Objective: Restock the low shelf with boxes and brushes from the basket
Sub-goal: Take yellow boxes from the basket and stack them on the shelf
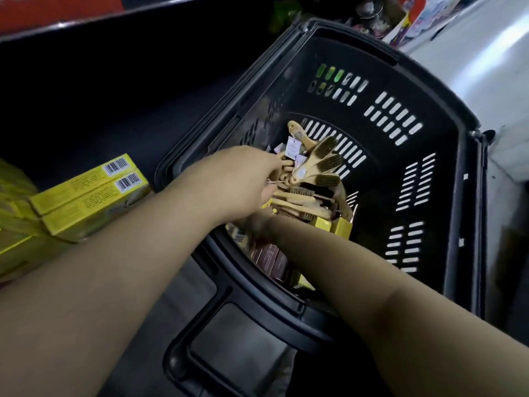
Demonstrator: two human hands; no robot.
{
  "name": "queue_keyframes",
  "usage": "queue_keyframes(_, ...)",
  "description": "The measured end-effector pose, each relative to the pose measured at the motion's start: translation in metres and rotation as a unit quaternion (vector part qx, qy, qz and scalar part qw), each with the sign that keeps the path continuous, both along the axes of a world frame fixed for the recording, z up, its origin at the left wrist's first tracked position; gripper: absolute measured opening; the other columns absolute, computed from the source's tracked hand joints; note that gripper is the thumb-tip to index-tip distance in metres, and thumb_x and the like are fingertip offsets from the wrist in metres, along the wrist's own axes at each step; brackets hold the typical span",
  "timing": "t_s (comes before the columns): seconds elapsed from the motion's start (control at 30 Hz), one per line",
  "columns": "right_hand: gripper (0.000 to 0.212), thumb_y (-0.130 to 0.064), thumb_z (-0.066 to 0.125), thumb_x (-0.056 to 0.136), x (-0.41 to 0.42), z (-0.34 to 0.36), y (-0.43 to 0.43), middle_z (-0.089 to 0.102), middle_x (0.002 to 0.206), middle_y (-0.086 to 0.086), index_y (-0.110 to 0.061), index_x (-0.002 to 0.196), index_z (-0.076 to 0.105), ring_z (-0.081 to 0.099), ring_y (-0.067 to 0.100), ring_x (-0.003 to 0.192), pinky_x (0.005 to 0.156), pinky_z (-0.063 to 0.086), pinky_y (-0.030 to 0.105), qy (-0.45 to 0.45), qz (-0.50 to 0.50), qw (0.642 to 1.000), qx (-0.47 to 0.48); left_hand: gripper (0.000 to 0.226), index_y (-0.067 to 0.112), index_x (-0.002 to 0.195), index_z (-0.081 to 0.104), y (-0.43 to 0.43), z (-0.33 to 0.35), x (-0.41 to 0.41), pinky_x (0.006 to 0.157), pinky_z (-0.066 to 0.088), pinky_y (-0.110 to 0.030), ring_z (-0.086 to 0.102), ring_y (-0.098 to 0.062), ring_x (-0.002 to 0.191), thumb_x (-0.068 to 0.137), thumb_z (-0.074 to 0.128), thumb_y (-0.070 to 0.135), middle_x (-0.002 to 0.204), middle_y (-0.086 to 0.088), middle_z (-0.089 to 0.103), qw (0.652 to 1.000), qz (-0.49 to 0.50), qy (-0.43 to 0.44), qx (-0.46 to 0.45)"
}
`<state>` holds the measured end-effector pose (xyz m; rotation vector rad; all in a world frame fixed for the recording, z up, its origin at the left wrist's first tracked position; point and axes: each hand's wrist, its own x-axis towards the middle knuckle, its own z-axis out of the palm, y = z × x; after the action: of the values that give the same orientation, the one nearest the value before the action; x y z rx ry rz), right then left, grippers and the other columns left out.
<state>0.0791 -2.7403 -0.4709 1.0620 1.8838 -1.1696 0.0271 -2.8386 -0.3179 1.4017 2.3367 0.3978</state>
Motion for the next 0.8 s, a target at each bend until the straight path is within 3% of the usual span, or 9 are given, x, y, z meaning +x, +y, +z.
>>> queue_keyframes(0.1, 0.024, -0.032, 0.059, 0.091, 0.009, 0.017, 0.012, 0.048, 0.079, 0.007, -0.009, 0.087, 0.051, 0.051, 0.021, 0.071, 0.067, 0.052, 0.035, -0.011, -0.091, 0.994, -0.053, 0.018, 0.024, 0.106, 0.060, -0.001, -0.001, -0.003, 0.076, 0.051, -0.039, 0.056, -0.015, 0.086, 0.091, 0.051, 0.029, 0.090, 0.007, 0.063, 0.999, 0.027, -0.023, 0.040)
queue_keyframes(0.2, 0.025, -0.034, 0.066, 0.082, 0.021, 0.059, 0.028, 0.058, 0.101, 0.009, -0.013, 0.091, 0.056, 0.056, 0.022, 0.089, 0.076, 0.051, 0.033, 0.053, -0.152, 0.984, -0.070, 0.021, 0.021, 0.109, 0.057, 0.001, 0.001, -0.001, 0.079, 0.049, -0.038, 0.056, -0.017, 0.092, 0.093, 0.048, 0.031, 0.097, 0.003, 0.064, 0.999, 0.027, -0.008, 0.031)
queue_keyframes(0.27, 0.038, -0.027, 0.067, 0.077, 0.036, 0.092, 0.034, 0.061, 0.112, 0.015, -0.009, 0.109, 0.059, 0.060, 0.029, 0.099, 0.090, 0.051, 0.043, 0.112, -0.213, 0.961, -0.132, 0.026, 0.018, 0.116, 0.054, 0.003, 0.000, 0.002, 0.080, 0.046, -0.036, 0.055, -0.021, 0.098, 0.096, 0.043, 0.031, 0.107, -0.001, 0.063, 0.999, 0.041, 0.000, 0.018)
queue_keyframes(0.37, 0.044, -0.012, 0.049, 0.077, 0.066, 0.127, 0.041, 0.062, 0.110, 0.016, -0.003, 0.120, 0.058, 0.060, 0.031, 0.097, 0.091, 0.051, 0.046, 0.196, -0.277, 0.899, -0.275, 0.034, 0.012, 0.122, 0.051, 0.009, 0.003, 0.009, 0.087, 0.045, -0.035, 0.055, -0.022, 0.106, 0.098, 0.039, 0.033, 0.119, -0.004, 0.060, 0.989, 0.105, -0.084, 0.061)
queue_keyframes(0.43, 0.047, -0.009, 0.043, 0.078, 0.080, 0.146, 0.042, 0.065, 0.109, 0.012, -0.006, 0.122, 0.058, 0.063, 0.027, 0.092, 0.083, 0.054, 0.041, 0.224, -0.272, 0.883, -0.309, 0.036, 0.011, 0.125, 0.049, 0.013, 0.006, 0.017, 0.084, 0.043, -0.027, 0.056, -0.014, 0.103, 0.098, 0.041, 0.035, 0.122, 0.003, 0.058, 0.956, 0.167, -0.211, 0.114)
queue_keyframes(0.53, 0.047, -0.014, 0.048, 0.069, 0.085, 0.160, 0.042, 0.071, 0.095, 0.005, -0.014, 0.114, 0.060, 0.069, 0.019, 0.079, 0.068, 0.057, 0.033, 0.270, -0.255, 0.873, -0.315, 0.023, 0.022, 0.113, 0.043, 0.016, 0.006, 0.028, 0.065, 0.044, -0.012, 0.057, 0.006, 0.077, 0.096, 0.046, 0.037, 0.097, 0.017, 0.054, 0.862, 0.228, -0.426, 0.154)
queue_keyframes(0.6, 0.051, -0.017, 0.049, 0.069, 0.086, 0.164, 0.040, 0.072, 0.095, 0.003, -0.016, 0.120, 0.057, 0.070, 0.018, 0.080, 0.067, 0.057, 0.032, 0.312, -0.259, 0.858, -0.314, 0.031, 0.018, 0.114, 0.051, 0.015, 0.005, 0.029, 0.086, 0.048, -0.021, 0.059, -0.001, 0.094, 0.095, 0.046, 0.042, 0.107, 0.012, 0.063, 0.816, 0.221, -0.516, 0.140)
queue_keyframes(0.67, 0.055, -0.020, 0.050, 0.071, 0.084, 0.162, 0.038, 0.071, 0.100, 0.003, -0.016, 0.126, 0.054, 0.069, 0.017, 0.083, 0.070, 0.057, 0.032, 0.328, -0.259, 0.854, -0.309, 0.037, 0.019, 0.125, 0.054, 0.015, 0.003, 0.026, 0.104, 0.040, -0.039, 0.057, -0.016, 0.111, 0.095, 0.046, 0.039, 0.119, 0.003, 0.065, 0.773, 0.219, -0.576, 0.148)
queue_keyframes(0.8, 0.044, -0.041, 0.042, 0.092, 0.076, 0.147, 0.045, 0.065, 0.121, 0.008, -0.019, 0.128, 0.056, 0.064, 0.024, 0.103, 0.091, 0.052, 0.046, 0.342, -0.263, 0.861, -0.270, 0.031, 0.016, 0.124, 0.051, 0.016, 0.003, 0.022, 0.083, 0.053, -0.032, 0.066, -0.013, 0.086, 0.096, 0.049, 0.029, 0.108, -0.002, 0.069, 0.731, 0.241, -0.602, 0.213)
